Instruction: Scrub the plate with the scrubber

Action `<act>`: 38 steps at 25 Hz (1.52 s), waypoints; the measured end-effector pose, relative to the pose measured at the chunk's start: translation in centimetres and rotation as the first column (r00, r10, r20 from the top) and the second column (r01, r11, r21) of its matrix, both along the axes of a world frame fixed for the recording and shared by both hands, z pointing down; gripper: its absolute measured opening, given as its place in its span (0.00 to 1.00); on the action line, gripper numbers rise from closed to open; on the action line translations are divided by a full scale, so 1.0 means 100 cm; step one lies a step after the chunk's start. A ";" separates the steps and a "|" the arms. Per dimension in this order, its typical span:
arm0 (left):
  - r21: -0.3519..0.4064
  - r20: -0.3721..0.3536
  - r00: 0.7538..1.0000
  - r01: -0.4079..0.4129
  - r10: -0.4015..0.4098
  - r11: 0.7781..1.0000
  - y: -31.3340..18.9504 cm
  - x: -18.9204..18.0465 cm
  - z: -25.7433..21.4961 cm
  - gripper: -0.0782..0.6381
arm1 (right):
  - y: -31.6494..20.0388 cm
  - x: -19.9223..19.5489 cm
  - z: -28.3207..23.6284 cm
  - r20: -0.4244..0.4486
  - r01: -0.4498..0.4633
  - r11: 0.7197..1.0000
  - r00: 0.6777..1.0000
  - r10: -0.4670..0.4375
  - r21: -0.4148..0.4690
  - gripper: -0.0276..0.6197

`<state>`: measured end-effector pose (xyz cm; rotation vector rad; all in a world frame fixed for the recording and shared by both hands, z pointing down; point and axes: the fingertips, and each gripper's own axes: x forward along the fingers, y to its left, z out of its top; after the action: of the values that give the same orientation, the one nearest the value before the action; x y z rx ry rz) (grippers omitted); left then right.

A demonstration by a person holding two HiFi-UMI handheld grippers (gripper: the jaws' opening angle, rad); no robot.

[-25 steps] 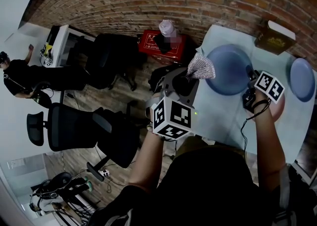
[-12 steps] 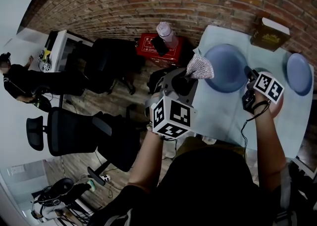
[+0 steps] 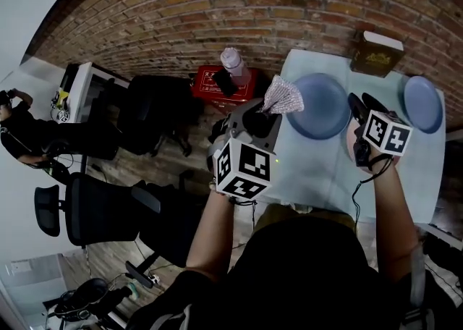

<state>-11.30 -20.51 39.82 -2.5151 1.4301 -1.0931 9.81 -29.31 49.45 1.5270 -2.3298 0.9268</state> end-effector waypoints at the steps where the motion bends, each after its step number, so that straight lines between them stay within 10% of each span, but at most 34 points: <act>1: 0.009 -0.006 1.000 -0.005 0.005 1.000 0.000 0.001 -0.004 0.33 | 0.003 -0.003 -0.012 -0.011 0.026 0.999 1.000 -0.025 0.033 0.36; 11: 0.081 -0.057 0.996 -0.064 0.069 0.995 0.002 0.007 -0.039 0.33 | 0.047 -0.038 -0.111 -0.156 0.207 0.929 0.974 -0.166 0.308 0.36; 20: 0.123 -0.087 0.985 -0.140 0.151 0.983 0.015 0.013 -0.057 0.34 | 0.094 -0.073 -0.172 -0.332 0.333 0.808 0.926 -0.181 0.487 0.36; 28: 0.176 -0.095 0.971 -0.201 0.220 0.964 0.032 0.018 -0.062 0.34 | 0.122 -0.100 -0.181 -0.621 0.495 0.678 0.781 -0.073 0.543 0.36; 38: 0.194 -0.125 0.960 -0.222 0.249 0.955 0.046 0.016 -0.060 0.34 | 0.135 -0.122 -0.173 -0.677 0.547 0.652 0.732 -0.069 0.525 0.36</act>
<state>-9.68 -15.87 33.78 -2.5964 1.1559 -0.7186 -2.36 -15.84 32.17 1.2185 -2.3784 -0.5940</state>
